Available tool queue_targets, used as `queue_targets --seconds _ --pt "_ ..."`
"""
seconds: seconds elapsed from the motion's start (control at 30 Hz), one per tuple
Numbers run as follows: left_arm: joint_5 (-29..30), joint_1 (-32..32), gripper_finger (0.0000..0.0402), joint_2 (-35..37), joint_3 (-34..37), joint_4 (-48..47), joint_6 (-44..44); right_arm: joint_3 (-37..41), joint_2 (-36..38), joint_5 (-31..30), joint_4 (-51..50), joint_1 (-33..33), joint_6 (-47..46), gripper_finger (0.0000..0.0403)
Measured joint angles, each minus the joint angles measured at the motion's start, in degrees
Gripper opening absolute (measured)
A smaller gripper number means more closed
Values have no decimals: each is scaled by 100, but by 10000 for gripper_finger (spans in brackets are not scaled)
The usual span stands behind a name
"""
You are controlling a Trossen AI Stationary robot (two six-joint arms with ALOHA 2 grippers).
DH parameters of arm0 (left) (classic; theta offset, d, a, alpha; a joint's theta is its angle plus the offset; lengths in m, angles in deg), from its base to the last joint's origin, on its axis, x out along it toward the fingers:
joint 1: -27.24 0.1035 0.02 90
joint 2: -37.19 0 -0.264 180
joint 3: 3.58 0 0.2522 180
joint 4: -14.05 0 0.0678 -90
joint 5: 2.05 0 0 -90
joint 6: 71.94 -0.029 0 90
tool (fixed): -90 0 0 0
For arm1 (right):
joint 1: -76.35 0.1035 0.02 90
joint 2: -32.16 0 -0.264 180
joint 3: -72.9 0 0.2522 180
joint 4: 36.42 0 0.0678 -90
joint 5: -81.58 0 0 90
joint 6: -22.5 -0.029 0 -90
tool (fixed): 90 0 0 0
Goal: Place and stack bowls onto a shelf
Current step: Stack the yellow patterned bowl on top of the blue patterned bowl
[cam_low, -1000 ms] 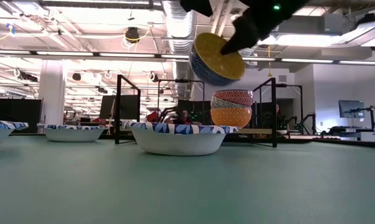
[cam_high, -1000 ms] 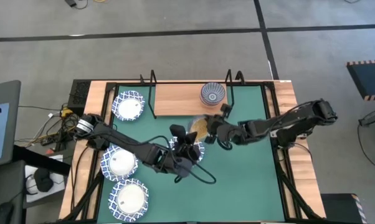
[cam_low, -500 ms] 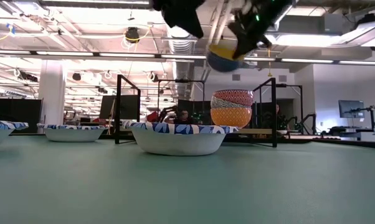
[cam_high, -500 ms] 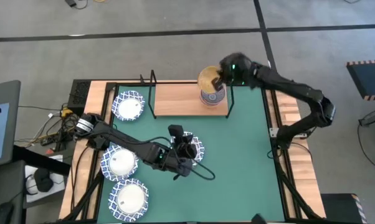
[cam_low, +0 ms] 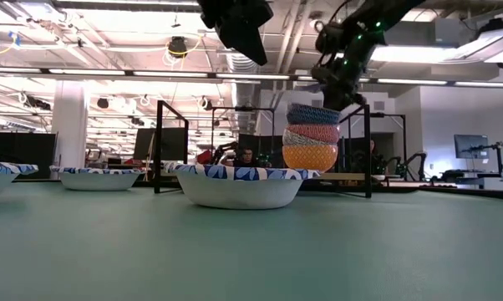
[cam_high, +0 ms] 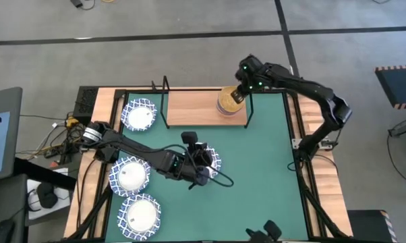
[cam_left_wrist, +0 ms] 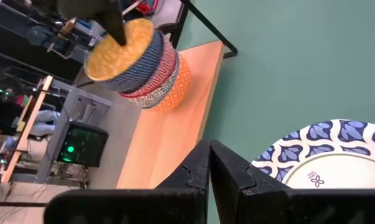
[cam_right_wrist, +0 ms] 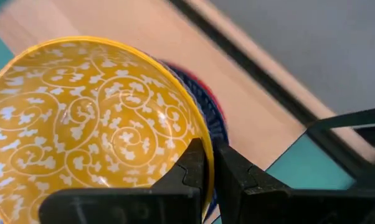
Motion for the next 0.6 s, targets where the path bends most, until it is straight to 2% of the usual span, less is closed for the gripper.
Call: queue_targets --seconds 0.27,0.6 --pt "-122 6 2 0 0 -189 146 -6 -262 21 69 92 53 85" --pt "-143 31 2 0 0 -311 288 2 147 -200 133 12 -35 158"
